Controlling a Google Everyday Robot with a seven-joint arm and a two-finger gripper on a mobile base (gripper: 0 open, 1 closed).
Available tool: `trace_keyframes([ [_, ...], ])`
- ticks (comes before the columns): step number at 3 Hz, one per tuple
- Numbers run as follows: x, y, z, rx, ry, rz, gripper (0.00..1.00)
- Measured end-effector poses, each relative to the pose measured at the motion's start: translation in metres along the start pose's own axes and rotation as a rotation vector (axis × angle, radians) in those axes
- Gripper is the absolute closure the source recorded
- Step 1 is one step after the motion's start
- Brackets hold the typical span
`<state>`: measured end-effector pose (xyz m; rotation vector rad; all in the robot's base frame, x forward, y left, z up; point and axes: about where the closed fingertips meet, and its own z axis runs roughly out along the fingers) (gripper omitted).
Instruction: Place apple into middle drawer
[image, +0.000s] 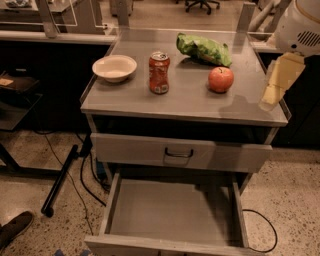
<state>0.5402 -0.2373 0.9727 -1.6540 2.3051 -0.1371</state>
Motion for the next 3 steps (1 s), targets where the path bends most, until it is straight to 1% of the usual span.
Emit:
trace_keyframes([
  [1,-0.002,-0.003,0.001,0.003,-0.005,0.002,0.0],
  [2,-0.019,-0.029,0.013,0.031,-0.048,0.018,0.0],
  [3,-0.045,-0.057,0.03,0.027,-0.059,0.022,0.0],
])
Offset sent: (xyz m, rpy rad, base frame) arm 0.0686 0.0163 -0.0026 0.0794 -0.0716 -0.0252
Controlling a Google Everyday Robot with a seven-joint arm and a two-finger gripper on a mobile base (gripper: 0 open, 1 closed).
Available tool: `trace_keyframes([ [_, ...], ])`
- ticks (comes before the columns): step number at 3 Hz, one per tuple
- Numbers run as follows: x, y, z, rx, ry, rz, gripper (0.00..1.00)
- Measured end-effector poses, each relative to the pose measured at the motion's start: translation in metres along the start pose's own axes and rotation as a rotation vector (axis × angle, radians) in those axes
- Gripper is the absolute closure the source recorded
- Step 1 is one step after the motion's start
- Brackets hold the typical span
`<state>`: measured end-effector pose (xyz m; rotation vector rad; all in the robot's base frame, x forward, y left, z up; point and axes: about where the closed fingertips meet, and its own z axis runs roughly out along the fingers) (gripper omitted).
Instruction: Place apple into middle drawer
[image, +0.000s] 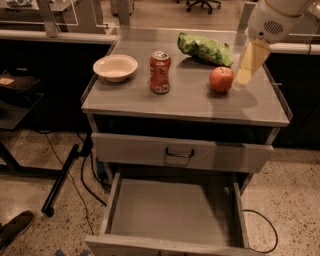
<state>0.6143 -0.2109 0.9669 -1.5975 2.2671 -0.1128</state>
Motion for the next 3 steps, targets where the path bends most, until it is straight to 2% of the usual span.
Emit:
trace_keyframes([
  [1,-0.023,-0.02,0.019,-0.016,-0.009,-0.011,0.0],
  [2,-0.04,-0.03,0.035,-0.053,-0.039,0.006,0.0],
  [3,-0.045,-0.037,0.038,-0.041,-0.055,0.008,0.0],
])
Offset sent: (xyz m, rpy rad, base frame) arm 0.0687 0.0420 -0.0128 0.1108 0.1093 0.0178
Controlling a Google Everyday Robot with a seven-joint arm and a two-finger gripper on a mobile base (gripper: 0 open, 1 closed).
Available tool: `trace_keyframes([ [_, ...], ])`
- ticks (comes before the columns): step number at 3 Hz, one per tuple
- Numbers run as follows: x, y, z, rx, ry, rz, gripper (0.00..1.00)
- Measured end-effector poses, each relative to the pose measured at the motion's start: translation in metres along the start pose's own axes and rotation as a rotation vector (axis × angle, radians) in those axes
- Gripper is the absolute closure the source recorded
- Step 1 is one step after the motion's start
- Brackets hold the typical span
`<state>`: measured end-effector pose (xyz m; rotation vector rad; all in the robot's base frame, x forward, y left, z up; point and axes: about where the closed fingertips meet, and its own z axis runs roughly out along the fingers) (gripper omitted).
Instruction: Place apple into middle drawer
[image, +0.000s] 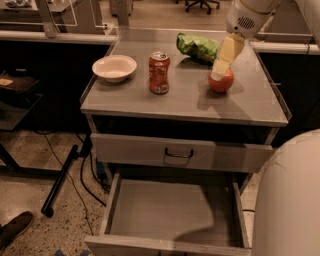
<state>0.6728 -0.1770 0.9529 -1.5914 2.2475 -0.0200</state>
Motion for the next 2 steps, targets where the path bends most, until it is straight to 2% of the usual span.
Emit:
trace_keyframes([
  [2,0.013,-0.009,0.051,-0.008,0.011,0.029,0.0],
])
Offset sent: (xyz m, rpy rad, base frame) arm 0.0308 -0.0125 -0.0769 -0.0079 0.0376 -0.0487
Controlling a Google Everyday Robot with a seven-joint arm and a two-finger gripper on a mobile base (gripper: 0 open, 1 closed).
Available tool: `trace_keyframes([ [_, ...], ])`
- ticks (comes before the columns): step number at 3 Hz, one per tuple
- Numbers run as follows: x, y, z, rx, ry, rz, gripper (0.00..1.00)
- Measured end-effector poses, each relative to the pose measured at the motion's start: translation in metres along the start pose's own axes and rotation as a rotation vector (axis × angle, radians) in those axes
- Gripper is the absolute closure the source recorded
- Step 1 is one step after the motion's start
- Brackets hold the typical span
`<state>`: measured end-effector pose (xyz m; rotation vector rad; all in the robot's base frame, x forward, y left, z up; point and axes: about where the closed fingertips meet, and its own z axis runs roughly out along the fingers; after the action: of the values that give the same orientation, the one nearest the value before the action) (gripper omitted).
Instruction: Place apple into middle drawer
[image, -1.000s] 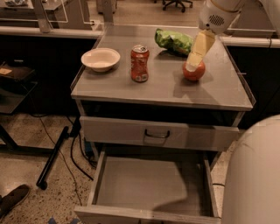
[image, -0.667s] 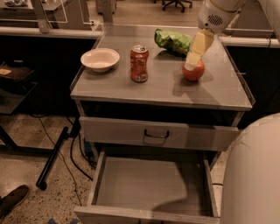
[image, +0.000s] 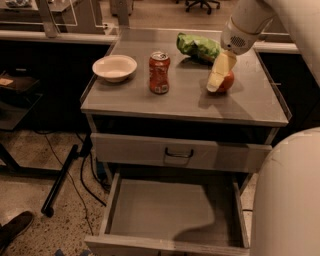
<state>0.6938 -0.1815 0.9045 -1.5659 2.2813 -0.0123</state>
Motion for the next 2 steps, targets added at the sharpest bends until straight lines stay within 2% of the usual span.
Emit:
trace_keyframes([
  [2,0.02,-0.023,0.039,-0.006,0.054,0.006,0.0],
])
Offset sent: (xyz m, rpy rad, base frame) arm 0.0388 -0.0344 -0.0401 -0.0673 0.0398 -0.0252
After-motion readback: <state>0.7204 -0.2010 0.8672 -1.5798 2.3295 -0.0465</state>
